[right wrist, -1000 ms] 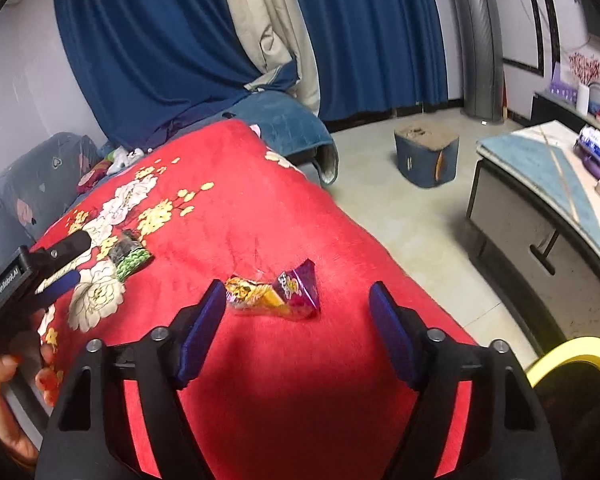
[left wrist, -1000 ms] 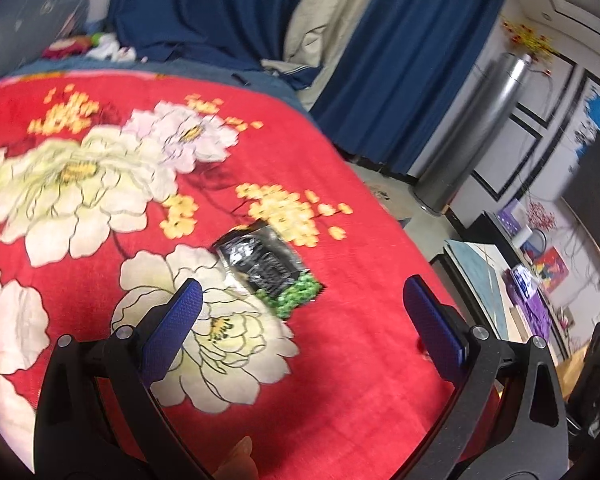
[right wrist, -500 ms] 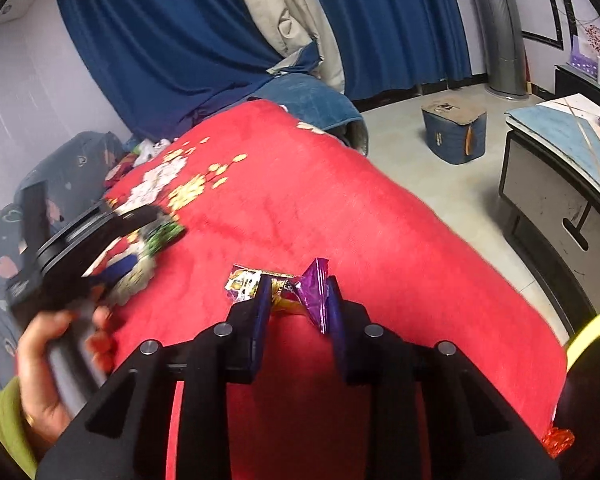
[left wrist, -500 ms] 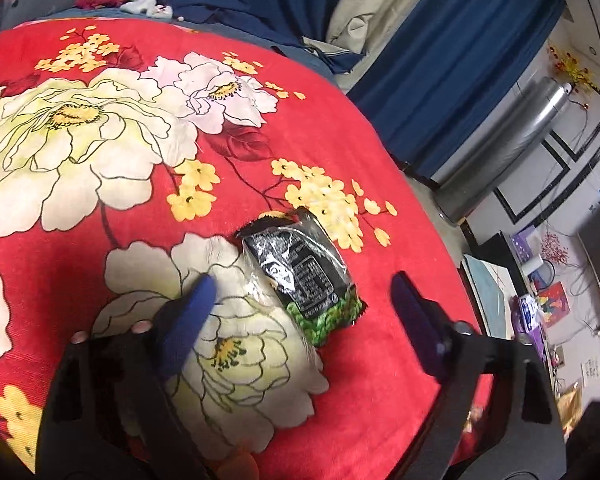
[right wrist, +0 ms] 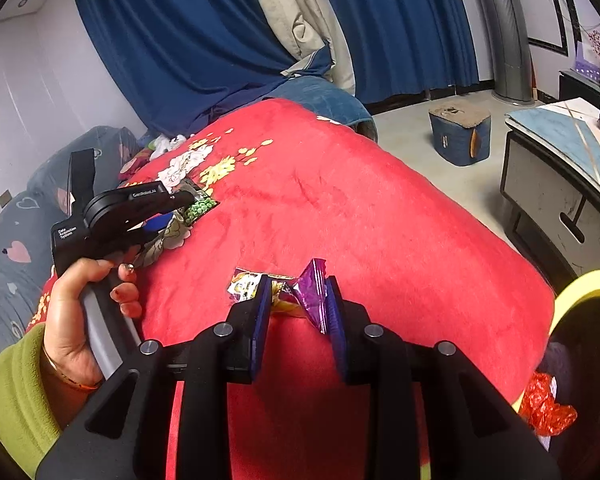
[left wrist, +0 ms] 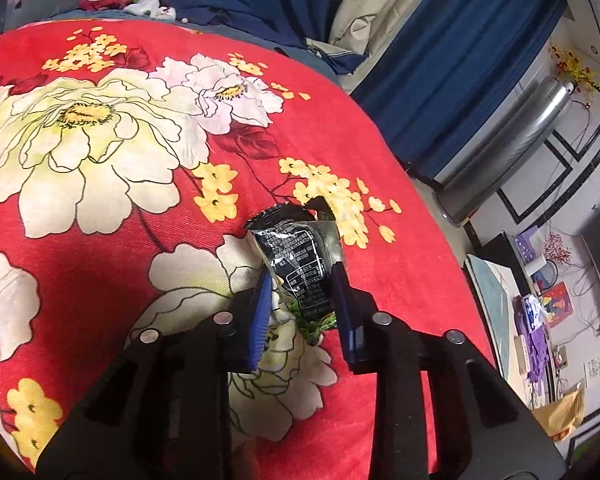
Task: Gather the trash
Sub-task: 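Grasp the candy wrapper with the right tool while the left tool grasps the black-green snack packet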
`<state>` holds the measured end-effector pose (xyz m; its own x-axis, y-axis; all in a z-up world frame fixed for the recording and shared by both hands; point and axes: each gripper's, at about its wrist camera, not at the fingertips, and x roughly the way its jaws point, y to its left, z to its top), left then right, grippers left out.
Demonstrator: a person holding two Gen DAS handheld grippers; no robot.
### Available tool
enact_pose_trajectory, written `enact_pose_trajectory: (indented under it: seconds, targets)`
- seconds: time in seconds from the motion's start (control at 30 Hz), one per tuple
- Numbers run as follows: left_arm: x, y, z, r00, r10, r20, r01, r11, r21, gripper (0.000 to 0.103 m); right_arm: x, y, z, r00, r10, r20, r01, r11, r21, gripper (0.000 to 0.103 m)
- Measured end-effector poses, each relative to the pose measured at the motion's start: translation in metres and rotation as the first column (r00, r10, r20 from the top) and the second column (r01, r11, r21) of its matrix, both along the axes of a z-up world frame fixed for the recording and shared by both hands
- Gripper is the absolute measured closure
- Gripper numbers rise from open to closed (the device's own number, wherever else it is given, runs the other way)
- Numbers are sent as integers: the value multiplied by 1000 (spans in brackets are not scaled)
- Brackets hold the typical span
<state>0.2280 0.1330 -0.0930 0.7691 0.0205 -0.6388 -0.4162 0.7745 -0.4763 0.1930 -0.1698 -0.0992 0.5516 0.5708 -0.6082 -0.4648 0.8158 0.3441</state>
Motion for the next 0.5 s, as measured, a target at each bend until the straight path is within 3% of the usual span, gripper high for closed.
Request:
enact_pose_trajectory:
  seconds: [0.33, 0.4, 0.5]
  targets:
    - [-37, -6, 24, 994, -42, 100, 40, 999, 28, 85, -10, -18, 14, 1000, -8, 11, 7, 1000, 29, 77]
    - [-45, -8, 29, 992, -65, 112, 61, 998, 35, 103, -11, -23, 17, 1000, -9, 13, 9, 999, 35, 77]
    - [-55, -14, 34, 985, -114, 132, 108, 993, 48, 103, -14, -30, 18, 1000, -13, 18, 13, 999, 35, 77]
